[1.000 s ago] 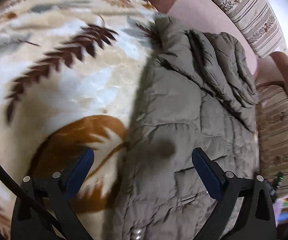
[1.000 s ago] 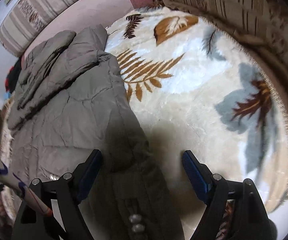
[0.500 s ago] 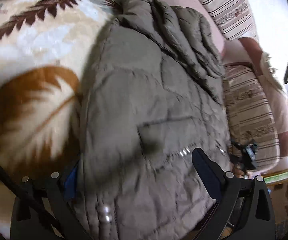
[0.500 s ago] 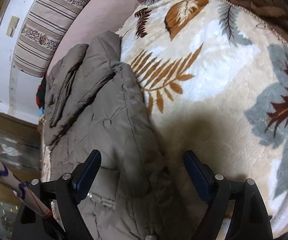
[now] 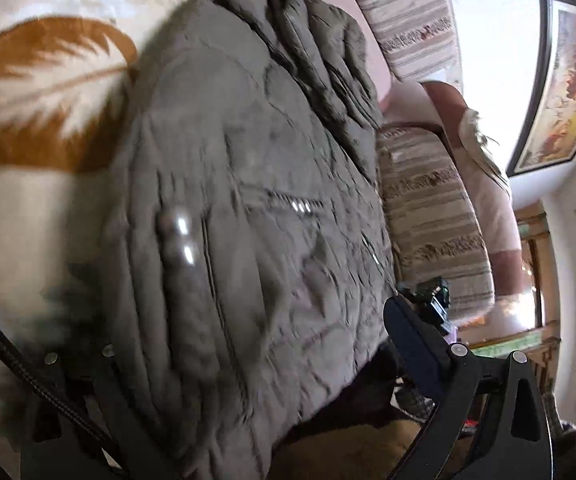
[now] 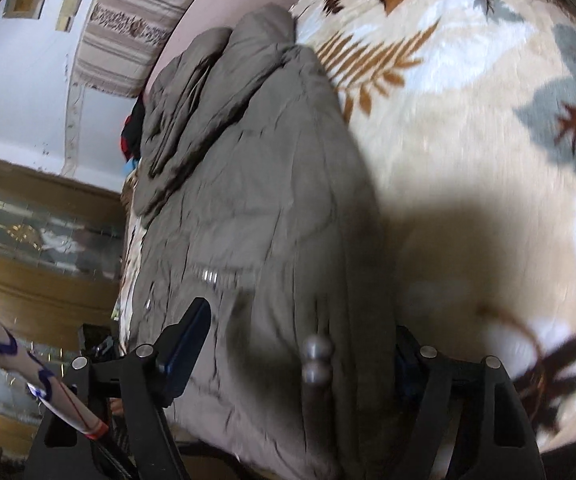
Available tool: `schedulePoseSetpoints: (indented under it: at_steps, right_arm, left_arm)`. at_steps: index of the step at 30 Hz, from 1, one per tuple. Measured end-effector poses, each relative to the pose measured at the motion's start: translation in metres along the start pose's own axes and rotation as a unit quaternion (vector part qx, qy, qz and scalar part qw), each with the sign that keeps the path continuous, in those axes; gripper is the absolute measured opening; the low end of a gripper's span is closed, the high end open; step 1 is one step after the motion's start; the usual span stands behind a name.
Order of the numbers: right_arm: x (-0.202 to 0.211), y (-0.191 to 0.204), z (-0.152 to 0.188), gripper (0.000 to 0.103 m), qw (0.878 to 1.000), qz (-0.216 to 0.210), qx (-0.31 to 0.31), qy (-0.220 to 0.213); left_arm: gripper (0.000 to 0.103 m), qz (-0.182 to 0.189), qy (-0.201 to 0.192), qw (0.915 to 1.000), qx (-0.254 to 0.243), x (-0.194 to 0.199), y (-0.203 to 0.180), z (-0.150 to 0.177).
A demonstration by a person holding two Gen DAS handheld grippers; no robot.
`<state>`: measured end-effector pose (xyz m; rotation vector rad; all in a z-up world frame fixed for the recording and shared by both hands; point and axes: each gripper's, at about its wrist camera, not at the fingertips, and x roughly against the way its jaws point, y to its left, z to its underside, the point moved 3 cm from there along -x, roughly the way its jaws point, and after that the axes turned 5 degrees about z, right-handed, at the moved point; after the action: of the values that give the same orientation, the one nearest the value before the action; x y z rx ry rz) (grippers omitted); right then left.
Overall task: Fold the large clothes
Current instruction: 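Grasp the coat hem with both grippers and fold it up toward the hood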
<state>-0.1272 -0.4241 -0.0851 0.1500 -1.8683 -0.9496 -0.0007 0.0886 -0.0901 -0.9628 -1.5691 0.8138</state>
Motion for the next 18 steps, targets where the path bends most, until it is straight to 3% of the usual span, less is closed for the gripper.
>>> schedulePoseSetpoints:
  at_steps: [5, 14, 18]
  right_arm:
    - [-0.002, 0.001, 0.019, 0.071, 1.000, -0.025, -0.007, 0.010]
    - [-0.016, 0.012, 0.040, 0.071, 0.999, -0.050, -0.007, 0.020]
    - [-0.033, 0.020, 0.057, 0.061, 0.998, -0.045, -0.008, 0.042]
  left_arm:
    - [0.098, -0.019, 0.002, 0.9997, -0.011, -0.007, -0.003, 0.008]
    - [0.098, -0.074, 0.000, 0.9968, -0.031, -0.018, -0.006, 0.010]
    - [0.098, -0.107, -0.007, 0.9938, -0.028, -0.021, -0.009, 0.011]
